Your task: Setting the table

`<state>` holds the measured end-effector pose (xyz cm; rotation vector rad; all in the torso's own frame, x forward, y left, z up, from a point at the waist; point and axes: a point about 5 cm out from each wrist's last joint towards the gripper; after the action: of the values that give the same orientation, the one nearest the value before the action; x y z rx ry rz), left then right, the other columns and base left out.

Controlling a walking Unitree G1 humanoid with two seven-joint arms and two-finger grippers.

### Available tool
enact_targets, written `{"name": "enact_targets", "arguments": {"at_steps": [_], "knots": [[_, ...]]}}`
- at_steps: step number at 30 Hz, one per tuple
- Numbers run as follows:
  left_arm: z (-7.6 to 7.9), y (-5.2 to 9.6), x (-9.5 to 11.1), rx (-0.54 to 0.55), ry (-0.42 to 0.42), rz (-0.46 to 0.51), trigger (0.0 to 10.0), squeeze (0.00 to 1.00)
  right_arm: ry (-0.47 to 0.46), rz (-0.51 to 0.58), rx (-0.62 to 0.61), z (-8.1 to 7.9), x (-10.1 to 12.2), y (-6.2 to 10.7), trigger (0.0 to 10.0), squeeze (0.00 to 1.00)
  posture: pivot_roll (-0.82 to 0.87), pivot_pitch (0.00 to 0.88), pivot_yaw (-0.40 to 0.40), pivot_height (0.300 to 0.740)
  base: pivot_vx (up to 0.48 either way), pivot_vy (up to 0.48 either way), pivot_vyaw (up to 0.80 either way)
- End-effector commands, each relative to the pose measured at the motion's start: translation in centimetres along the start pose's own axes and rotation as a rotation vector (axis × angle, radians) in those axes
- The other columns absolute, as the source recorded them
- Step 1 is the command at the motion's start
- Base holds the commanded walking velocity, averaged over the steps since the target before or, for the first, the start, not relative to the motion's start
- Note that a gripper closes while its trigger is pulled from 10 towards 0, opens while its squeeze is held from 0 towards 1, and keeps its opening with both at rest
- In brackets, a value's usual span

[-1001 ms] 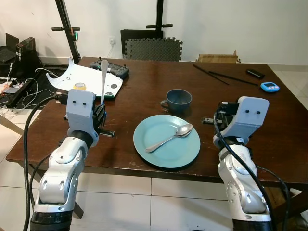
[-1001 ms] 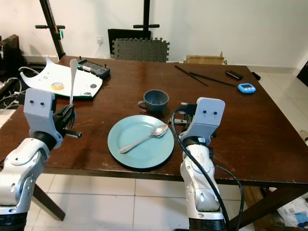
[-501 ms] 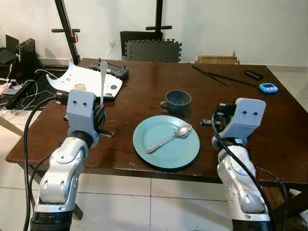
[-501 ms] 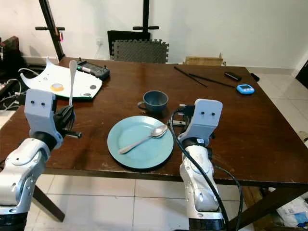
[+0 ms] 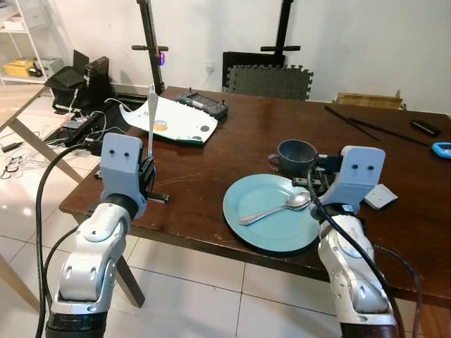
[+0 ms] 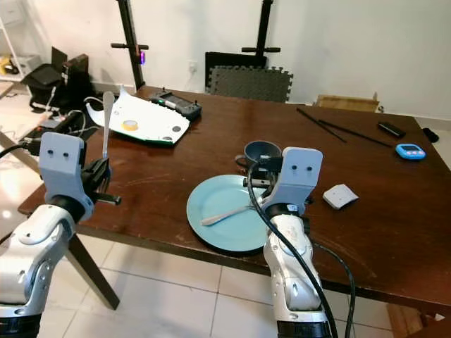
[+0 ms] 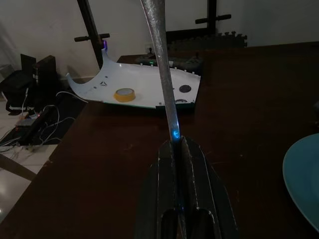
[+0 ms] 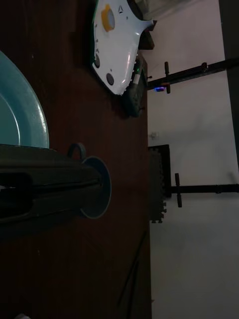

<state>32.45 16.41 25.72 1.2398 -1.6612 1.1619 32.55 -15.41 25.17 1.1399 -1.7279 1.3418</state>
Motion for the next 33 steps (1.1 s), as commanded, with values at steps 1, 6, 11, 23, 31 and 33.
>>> {"name": "enact_targets", "arguments": {"at_steps": [1,6,11,23,31,33], "knots": [[0.05,0.28,-0.14,0.004,-0.008,-0.01,10.0,0.0,-0.013,-0.015,-0.006,0.16,-0.33,0.2,10.0,0.0,0.0,0.135,0.045,0.74,0.0,0.0,0.8],[0.05,0.24,-0.14,0.001,-0.009,-0.013,10.0,0.0,-0.014,-0.018,-0.004,0.06,-0.4,0.2,10.0,0.0,0.0,0.138,0.046,0.74,0.0,0.0,0.8],[0.04,0.2,-0.2,0.0,-0.009,-0.017,10.0,0.0,-0.014,-0.021,-0.002,-0.04,-0.47,0.2,10.0,0.0,0.0,0.138,0.046,0.74,0.0,0.0,0.8],[0.01,0.21,-0.22,0.003,-0.012,-0.019,10.0,0.0,-0.014,-0.025,-0.001,-0.02,-0.53,0.27,10.0,0.0,0.0,0.141,0.046,0.74,0.0,0.0,0.8],[0.13,0.23,-0.16,0.003,-0.013,-0.019,10.0,0.0,-0.015,-0.026,0.0,-0.01,-0.58,0.26,10.0,0.0,0.0,0.14,0.046,0.74,0.0,0.0,0.8],[0.11,0.21,-0.15,0.003,-0.013,-0.019,10.0,0.0,-0.015,-0.026,0.0,-0.02,-0.59,0.26,10.0,0.0,0.0,0.14,0.046,0.74,0.0,0.0,0.8]]}}
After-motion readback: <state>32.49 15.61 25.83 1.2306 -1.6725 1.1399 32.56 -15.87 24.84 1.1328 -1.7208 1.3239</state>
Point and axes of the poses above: a point about 5 cm out from each wrist's last joint towards the gripper, its own y axis pointing back from the gripper into the wrist, its own x axis along the axis of the wrist's last joint, z = x × y, and after that the axes turned 12 degrees about -y, right-handed
